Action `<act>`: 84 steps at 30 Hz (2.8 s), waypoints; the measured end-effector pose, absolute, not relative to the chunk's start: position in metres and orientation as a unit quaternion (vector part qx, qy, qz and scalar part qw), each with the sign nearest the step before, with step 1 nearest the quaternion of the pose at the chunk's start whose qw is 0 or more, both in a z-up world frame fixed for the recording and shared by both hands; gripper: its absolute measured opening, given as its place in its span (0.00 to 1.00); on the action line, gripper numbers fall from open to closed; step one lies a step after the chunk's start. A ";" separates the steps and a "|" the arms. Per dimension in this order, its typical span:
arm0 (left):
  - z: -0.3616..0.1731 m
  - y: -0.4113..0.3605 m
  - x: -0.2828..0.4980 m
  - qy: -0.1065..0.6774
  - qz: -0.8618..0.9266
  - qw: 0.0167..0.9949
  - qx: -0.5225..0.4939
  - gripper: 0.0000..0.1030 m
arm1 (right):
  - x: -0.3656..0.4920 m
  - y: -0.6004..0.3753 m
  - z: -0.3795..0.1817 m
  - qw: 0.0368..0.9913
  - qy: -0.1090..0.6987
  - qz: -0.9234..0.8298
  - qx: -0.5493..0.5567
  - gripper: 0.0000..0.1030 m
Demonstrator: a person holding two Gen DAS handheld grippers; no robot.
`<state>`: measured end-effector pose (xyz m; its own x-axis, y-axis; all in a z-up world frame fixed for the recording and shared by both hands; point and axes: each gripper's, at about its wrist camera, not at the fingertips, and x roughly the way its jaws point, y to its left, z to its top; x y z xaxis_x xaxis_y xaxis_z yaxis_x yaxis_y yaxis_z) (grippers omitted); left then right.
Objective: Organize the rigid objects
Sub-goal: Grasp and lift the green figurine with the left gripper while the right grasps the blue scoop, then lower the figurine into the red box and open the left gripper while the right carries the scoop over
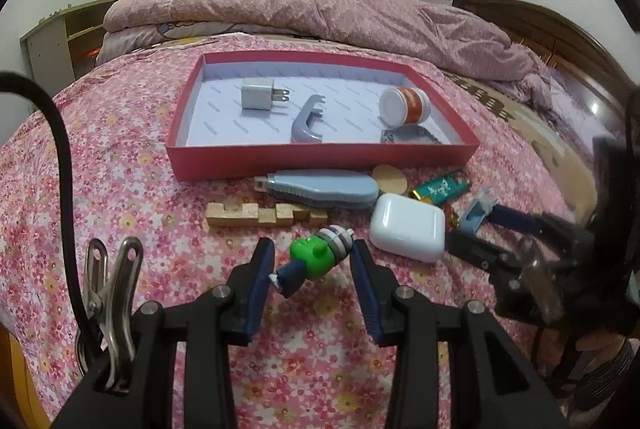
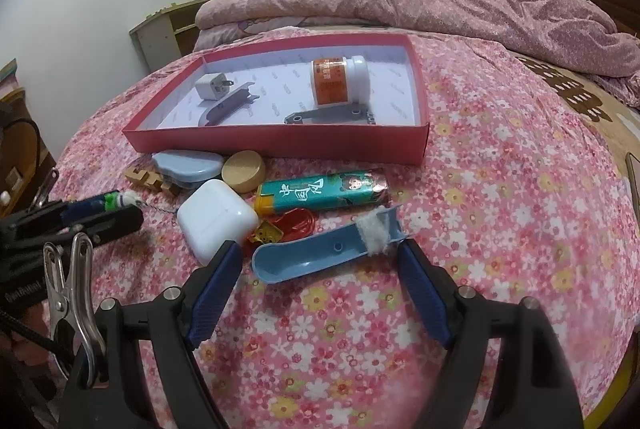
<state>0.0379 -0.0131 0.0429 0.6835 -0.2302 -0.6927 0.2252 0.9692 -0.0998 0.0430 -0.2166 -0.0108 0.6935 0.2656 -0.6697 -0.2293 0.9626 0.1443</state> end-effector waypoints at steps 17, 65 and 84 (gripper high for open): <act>0.083 0.018 0.059 0.341 -0.092 0.934 -0.044 0.40 | 0.042 -0.227 -0.013 0.926 0.360 0.105 0.043 0.38; 0.067 0.017 0.150 0.368 -0.057 0.927 -0.035 0.40 | 0.053 -0.245 -0.010 0.929 0.361 0.065 0.039 0.25; 0.066 0.018 0.129 0.369 -0.054 0.927 -0.037 0.55 | 0.047 -0.256 0.009 0.937 0.330 0.088 0.080 0.19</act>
